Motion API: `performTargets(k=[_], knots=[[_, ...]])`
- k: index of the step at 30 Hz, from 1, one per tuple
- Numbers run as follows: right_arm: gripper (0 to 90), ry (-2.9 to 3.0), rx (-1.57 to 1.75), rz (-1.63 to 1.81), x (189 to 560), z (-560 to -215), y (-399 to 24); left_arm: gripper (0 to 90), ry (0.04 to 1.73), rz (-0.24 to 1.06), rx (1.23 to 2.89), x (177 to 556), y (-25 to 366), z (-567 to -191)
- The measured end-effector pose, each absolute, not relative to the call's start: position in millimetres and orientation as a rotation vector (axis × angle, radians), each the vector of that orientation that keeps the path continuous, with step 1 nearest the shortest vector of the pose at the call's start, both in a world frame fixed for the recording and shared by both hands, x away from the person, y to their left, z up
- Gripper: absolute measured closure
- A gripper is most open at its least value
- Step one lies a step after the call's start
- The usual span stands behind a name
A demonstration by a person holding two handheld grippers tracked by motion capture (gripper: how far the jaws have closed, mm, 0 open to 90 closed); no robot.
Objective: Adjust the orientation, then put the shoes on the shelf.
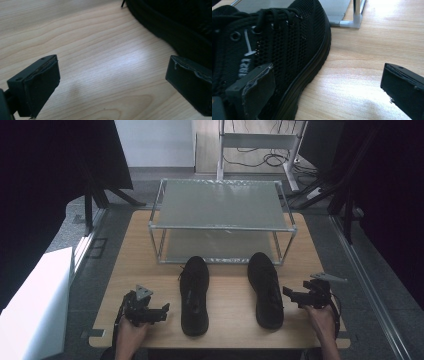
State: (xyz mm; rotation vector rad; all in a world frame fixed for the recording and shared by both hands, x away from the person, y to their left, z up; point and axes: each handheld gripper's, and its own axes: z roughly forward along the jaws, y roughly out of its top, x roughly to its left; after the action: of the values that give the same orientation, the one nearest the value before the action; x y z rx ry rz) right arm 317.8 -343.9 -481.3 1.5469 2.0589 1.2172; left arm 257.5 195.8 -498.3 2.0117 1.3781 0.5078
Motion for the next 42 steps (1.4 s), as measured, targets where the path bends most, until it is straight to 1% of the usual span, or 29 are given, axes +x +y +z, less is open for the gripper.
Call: performTargets(k=[11, 18, 23, 27, 29, 31, 32, 33, 36, 37, 42], knots=[[0.0, 2.033, 1.547, 1.314, 306, -471, -341, 0.0, 1.349, 0.446, 1.895, 251, 187, -481], [0.0, 2.049, 1.545, 1.408, 294, -465, -334, 0.0, 1.286, 0.408, 1.813, 251, 168, -469], [0.0, 2.060, 1.563, 1.481, 294, -466, -323, 0.0, 1.273, 0.377, 1.791, 259, 152, -468], [0.0, 2.091, 1.551, 1.451, 303, -469, -311, 0.0, 1.258, 0.372, 1.816, 266, 139, -468], [1.7, 2.107, 1.545, 1.410, 308, -472, -307, 0.0, 1.260, 0.359, 1.826, 271, 135, -471], [5.9, 2.118, 1.541, 1.365, 313, -477, -301, 0.0, 1.265, 0.347, 1.833, 276, 131, -475], [5.9, 2.118, 1.541, 1.365, 313, -477, -301, 0.0, 1.271, 0.334, 1.830, 278, 130, -477], [8.8, 2.111, 1.542, 1.351, 316, -480, -298, 0.0, 1.281, 0.326, 1.828, 280, 130, -479], [9.5, 2.112, 1.530, 1.324, 320, -482, -294, 0.0, 1.292, 0.308, 1.827, 284, 128, -485], [11.9, 2.127, 1.520, 1.294, 323, -483, -290, 0.0, 1.295, 0.306, 1.835, 286, 126, -487], [15.7, 2.121, 1.518, 1.246, 328, -488, -282, 0.2, 1.318, 0.319, 1.870, 298, 117, -493]])
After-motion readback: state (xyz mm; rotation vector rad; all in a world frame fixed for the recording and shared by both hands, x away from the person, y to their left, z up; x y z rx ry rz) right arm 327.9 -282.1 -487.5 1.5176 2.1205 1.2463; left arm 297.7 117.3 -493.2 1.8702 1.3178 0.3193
